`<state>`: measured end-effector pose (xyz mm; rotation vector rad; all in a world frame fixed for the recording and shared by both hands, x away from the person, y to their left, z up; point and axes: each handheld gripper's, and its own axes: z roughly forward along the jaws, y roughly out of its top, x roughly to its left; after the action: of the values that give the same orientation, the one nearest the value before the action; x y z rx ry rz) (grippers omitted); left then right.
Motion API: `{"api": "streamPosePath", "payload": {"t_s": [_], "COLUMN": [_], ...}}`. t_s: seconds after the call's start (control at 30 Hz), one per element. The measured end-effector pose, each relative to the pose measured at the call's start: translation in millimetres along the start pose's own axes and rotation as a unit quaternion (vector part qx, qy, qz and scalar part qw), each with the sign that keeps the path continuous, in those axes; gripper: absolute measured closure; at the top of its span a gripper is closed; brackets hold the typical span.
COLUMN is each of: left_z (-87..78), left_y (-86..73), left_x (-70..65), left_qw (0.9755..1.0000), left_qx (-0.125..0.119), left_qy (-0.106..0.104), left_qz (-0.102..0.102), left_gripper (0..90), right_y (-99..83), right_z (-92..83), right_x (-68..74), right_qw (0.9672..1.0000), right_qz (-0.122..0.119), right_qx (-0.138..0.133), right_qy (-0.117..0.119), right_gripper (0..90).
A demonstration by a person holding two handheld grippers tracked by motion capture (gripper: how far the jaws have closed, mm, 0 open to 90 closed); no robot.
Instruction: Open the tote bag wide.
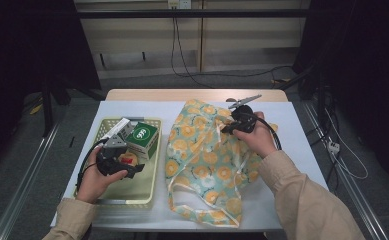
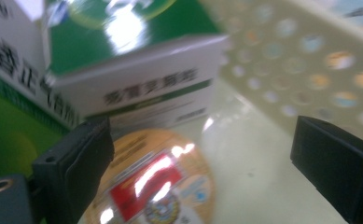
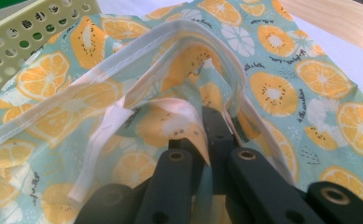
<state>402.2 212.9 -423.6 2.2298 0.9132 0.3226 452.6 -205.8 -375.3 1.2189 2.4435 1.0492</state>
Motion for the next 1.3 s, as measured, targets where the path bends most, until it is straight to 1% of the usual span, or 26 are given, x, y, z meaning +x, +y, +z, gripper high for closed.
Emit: {"api": "streamPosePath", "payload": {"t_s": [0.03,0.13,0.2,0.27,0.3,0.33,0.4,0.53,0.63,0.67,0.7,0.77,0.8,0.87,0.9,0.93,0.97,1.03,1.07,1.1,1.13,1.17,1.2,1.23,1.27,1.3], "left_z": [0.5,3.3,4.3,7.3,9.3,10.5,11.8,12.1,13.2,12.9,13.4,12.7,13.9,15.2,15.8,15.9,16.1,16.9,16.9,16.7,16.6,15.5,14.1,12.4,10.8,9.7], "left_y": [-0.1,0.3,1.1,0.7,0.1,-0.5,-0.1,-0.9,-0.5,0.1,0.7,3.0,4.0,6.0,7.1,8.0,7.6,4.5,3.1,2.1,1.1,0.3,-0.3,-0.7,-1.1,-1.5], "left_x": [1.3,3.1,4.1,4.3,4.9,5.1,4.0,4.4,3.2,2.6,4.0,5.5,5.7,7.0,7.0,7.2,7.5,6.5,4.0,3.5,1.9,2.5,2.8,3.2,4.0,2.8], "left_qw": [1.0,0.9999,0.9998,0.9997,0.9995,0.9992,0.9989,0.9987,0.9984,0.9978,0.9986,0.999,0.9991,0.9986,0.9986,0.9986,0.9987,0.9983,0.9976,0.9975,0.9973,0.9972,0.9975,0.9978,0.9983,0.999], "left_qx": [0.006,0.01,0.012,0.019,0.025,0.026,0.027,0.028,0.03,0.032,0.029,0.027,0.025,0.036,0.038,0.041,0.039,0.037,0.037,0.037,0.034,0.034,0.031,0.028,0.026,0.018], "left_qy": [0.007,0.01,0.012,0.017,0.016,0.018,0.02,0.017,0.022,0.034,0.022,0.017,0.019,0.019,0.021,0.019,0.016,0.014,0.023,0.01,0.015,0.014,0.018,0.024,0.015,0.008], "left_qz": [0.004,0.0,0.007,0.007,0.012,0.023,0.031,0.038,0.044,0.046,0.039,0.031,0.03,0.033,0.03,0.027,0.028,0.043,0.053,0.06,0.063,0.066,0.061,0.056,0.049,0.04], "left_gripper": [5.7,7.8,8.6,10.8,12.0,12.2,12.0,12.1,11.4,11.6,12.1,12.6,12.7,12.5,13.6,13.4,12.2,11.4,10.3,9.0,8.7,8.8,10.0,13.5,16.3,17.6], "right_y": [-0.5,-1.6,-1.8,-1.9,-2.1,-2.2,-2.4,-3.9,-5.3,-5.4,-5.3,-4.9,-4.8,-4.8,-4.9,-5.1,-5.3,-5.6,-5.8,-5.8,-5.9,-5.8,-5.7,-5.6,-5.6,-5.5], "right_z": [0.2,0.9,0.9,1.1,1.1,1.0,0.7,0.9,1.7,1.9,2.1,2.3,2.6,3.4,4.0,4.8,5.0,5.9,6.1,6.3,6.3,6.1,5.8,5.5,5.2,4.9], "right_x": [0.0,-0.5,-0.7,-1.0,-1.0,-1.0,-1.0,-1.2,-1.8,-1.9,-1.9,-1.1,-0.8,-0.5,-0.5,-0.6,-0.4,-0.3,-0.1,-0.1,0.0,0.0,0.0,0.2,0.4,0.7], "right_qw": [1.0,1.0,1.0,1.0,1.0,1.0,1.0,1.0,1.0,1.0,1.0,0.9999,0.9999,0.9999,0.9999,0.9999,0.9999,0.9999,0.9999,0.9999,0.9999,0.9999,0.9999,0.9999,0.9999,0.9999], "right_qz": [0.0,0.001,0.002,-0.001,-0.002,-0.001,-0.001,-0.002,-0.001,-0.001,-0.001,-0.002,-0.004,-0.005,-0.004,-0.006,-0.003,-0.006,-0.006,-0.007,-0.007,-0.008,-0.008,-0.008,-0.008,-0.008], "right_qx": [0.0,0.001,0.001,-0.001,0.0,0.0,-0.001,0.0,0.002,0.001,0.001,0.001,0.001,0.002,0.002,0.002,0.004,0.005,0.004,0.004,0.005,0.004,0.004,0.004,0.004,0.004], "right_qy": [0.002,0.004,0.005,0.006,0.007,0.007,0.008,0.009,0.009,0.009,0.009,0.01,0.012,0.012,0.013,0.013,0.013,0.014,0.014,0.014,0.014,0.013,0.014,0.013,0.013,0.013], "right_gripper": [89.2,89.2,89.2,89.2,89.2,89.2,89.2,89.2,89.1,89.1,89.1,89.0,89.0,89.0,89.0,89.0,89.0,88.9,88.9,88.8,88.8,88.8,88.8,88.8,88.8,88.8]}}
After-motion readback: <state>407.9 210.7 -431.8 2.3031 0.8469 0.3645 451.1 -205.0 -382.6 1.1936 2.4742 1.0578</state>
